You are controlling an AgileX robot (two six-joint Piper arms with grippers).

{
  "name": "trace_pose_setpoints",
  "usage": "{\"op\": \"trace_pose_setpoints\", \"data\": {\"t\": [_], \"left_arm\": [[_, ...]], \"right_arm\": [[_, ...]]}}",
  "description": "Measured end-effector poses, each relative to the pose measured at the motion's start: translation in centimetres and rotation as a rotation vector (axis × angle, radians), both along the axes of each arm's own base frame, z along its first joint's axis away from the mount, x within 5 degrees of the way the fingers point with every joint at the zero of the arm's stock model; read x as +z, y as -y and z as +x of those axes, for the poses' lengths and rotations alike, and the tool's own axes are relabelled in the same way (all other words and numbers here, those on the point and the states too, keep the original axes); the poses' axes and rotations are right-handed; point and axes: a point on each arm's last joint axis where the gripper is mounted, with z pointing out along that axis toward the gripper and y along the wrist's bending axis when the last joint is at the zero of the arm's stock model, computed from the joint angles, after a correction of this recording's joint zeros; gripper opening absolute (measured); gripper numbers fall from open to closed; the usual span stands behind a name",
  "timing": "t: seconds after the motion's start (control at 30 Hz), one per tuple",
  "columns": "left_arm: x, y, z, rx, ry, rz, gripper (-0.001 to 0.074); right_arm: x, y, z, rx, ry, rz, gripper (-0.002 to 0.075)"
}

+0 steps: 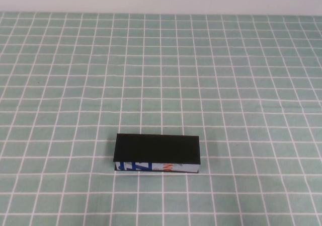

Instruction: Return glasses to glasses case

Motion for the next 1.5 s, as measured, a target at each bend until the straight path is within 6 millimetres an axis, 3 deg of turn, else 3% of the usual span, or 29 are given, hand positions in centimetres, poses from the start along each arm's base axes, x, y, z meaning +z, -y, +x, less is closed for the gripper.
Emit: {"op": "trace_pose_setpoints", "data": {"t": [0.9, 1.2, 1.37, 1.5], "left_arm": [[0.0, 0.0, 0.0, 0.0, 0.002, 0.0, -0.0002], [0.0, 0.0, 0.0, 0.0, 0.002, 0.0, -0.0002], [0.0, 0.0, 0.0, 0.0, 0.002, 0.0, -0.0002], [0.0, 0.0, 0.0, 0.0, 0.002, 0.0, -0.0002]], "right_arm": [[0.0, 0.0, 0.0, -0.006, 0.0, -0.001, -0.0011], [0.2, 0.7, 0.2, -0.211, 0.035, 0.077, -0.0011], [-1.9, 0.2, 0.8, -0.289, 0.016, 0.312, -0.0011], [-4.9, 0.6, 0.6, -0.37, -0.002, 0.361, -0.0011]]}}
